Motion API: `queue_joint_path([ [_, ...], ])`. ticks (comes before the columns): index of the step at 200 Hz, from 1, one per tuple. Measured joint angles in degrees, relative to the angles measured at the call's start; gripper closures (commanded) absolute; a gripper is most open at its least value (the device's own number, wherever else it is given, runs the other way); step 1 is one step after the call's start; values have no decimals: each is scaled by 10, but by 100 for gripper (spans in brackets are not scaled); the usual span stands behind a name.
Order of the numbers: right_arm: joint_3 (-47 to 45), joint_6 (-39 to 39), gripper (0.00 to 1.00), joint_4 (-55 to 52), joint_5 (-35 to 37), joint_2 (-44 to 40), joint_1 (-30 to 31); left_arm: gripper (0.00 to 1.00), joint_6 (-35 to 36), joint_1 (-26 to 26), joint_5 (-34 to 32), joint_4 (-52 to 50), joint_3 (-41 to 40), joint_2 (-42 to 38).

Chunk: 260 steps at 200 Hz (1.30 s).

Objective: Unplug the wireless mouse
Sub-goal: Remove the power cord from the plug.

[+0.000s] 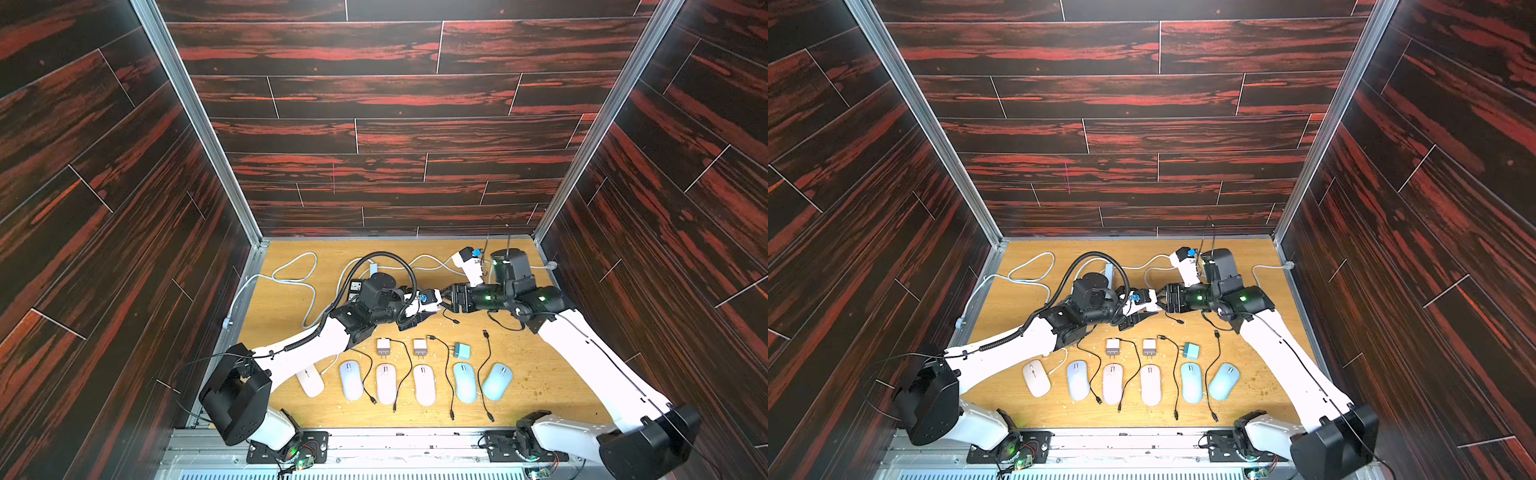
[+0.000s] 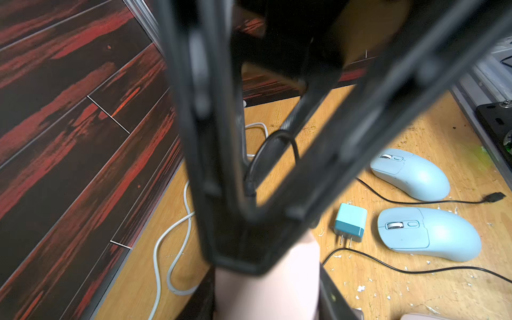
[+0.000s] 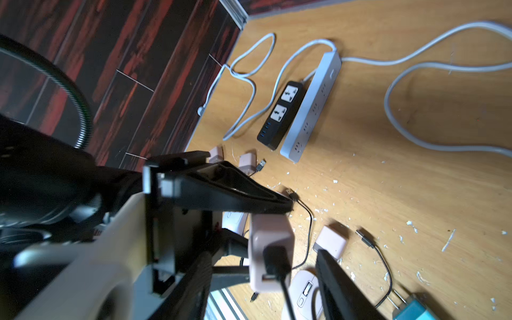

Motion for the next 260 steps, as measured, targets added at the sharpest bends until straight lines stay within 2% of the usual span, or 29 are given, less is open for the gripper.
queue_joint_path([
  [44,-35,10,44,21,-18,-23,-26,100,5,0,-1,-2,0,0],
  [94,-67,33,48,49,-97,-32,-57,100,8,0,-1,-2,0,0],
  [142,-70,41,60,57,-109,-31,-60,100,11,0,-1,-3,0,0],
  [260,-70,46,65,70,-145,2,-60,100,16,0,9,-4,0,0],
])
